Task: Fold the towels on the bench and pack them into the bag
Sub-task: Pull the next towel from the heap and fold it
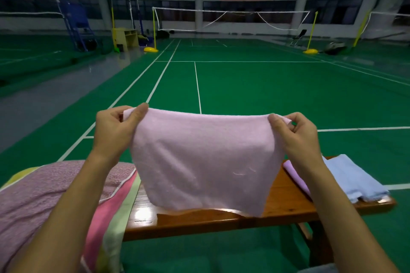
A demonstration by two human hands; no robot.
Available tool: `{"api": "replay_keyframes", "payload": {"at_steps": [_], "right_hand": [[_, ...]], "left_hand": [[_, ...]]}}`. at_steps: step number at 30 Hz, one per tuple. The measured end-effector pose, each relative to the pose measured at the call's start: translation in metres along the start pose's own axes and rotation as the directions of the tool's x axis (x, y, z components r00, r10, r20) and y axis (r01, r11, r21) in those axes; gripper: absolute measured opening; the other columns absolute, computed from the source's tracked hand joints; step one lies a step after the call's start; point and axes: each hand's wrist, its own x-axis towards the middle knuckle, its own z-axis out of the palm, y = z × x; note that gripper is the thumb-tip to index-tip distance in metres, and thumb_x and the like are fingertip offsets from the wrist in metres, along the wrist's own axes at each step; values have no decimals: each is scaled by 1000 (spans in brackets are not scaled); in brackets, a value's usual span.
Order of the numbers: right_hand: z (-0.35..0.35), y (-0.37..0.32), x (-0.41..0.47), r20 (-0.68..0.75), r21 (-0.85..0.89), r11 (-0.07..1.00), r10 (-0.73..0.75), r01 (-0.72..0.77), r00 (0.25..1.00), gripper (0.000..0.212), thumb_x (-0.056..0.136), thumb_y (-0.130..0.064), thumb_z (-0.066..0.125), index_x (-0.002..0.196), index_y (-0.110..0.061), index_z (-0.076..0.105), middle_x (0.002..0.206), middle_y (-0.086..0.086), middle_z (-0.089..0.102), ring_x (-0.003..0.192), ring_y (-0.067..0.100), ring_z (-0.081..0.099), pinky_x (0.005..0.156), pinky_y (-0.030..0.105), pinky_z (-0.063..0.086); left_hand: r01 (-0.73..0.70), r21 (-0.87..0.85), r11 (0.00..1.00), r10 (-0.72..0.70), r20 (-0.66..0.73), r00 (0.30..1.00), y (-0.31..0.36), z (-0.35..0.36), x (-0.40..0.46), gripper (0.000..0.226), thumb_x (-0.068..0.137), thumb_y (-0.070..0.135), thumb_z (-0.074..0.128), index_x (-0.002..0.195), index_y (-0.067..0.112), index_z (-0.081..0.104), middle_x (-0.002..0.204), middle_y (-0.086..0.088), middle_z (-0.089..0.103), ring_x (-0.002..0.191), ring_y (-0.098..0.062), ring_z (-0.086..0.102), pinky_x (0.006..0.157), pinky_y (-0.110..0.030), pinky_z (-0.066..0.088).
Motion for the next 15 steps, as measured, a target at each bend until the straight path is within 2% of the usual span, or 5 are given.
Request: {"api": "replay_keyframes", "payload": {"at_steps": [6, 8, 11, 13, 15], "right_hand": [[-1, -21, 3, 12, 149, 989, 27, -28, 1000, 39, 93, -32, 80, 77, -8, 54, 60, -8, 54, 55, 8, 46, 52, 22, 40], [3, -13, 7, 47, 160, 983, 82, -89, 995, 44, 91, -32, 82, 85, 3, 57, 70, 5, 62, 63, 15, 54, 58, 27, 43], [12, 20, 11, 162, 156, 957, 219, -244, 962, 44, 93, -27, 81, 97, 10, 59, 80, 29, 71, 70, 25, 61, 65, 35, 48], [19, 54, 8, 233, 73, 936, 319, -344, 919, 27, 96, -22, 77, 98, 4, 67, 74, 20, 71, 62, 20, 60, 57, 26, 47], [29, 93, 6, 290, -18, 902, 417, -431, 861, 16, 99, -21, 73, 103, -6, 74, 79, 13, 71, 61, 17, 58, 55, 27, 44]], "left_hand": [[113, -141, 984, -111, 20, 994, 22, -8, 0, 35, 90, 36, 78, 83, 2, 73, 65, 1, 72, 54, -13, 64, 47, -27, 55], [130, -107, 986, -124, 61, 990, 14, -8, 3, 35, 91, 33, 78, 83, -1, 73, 65, -2, 72, 54, -13, 63, 47, -27, 54], [118, 39, 992, -122, 107, 987, -21, -5, 4, 41, 92, 33, 80, 81, -5, 72, 75, -25, 70, 62, -19, 59, 59, -35, 50], [163, 148, 975, -181, 111, 977, -51, 2, 2, 41, 93, 35, 80, 79, -3, 73, 77, -29, 68, 65, -20, 57, 65, -35, 47], [197, 219, 956, -224, 108, 968, -81, 11, -1, 34, 94, 35, 78, 78, 5, 76, 75, -19, 72, 66, -24, 61, 64, -33, 47]]}}
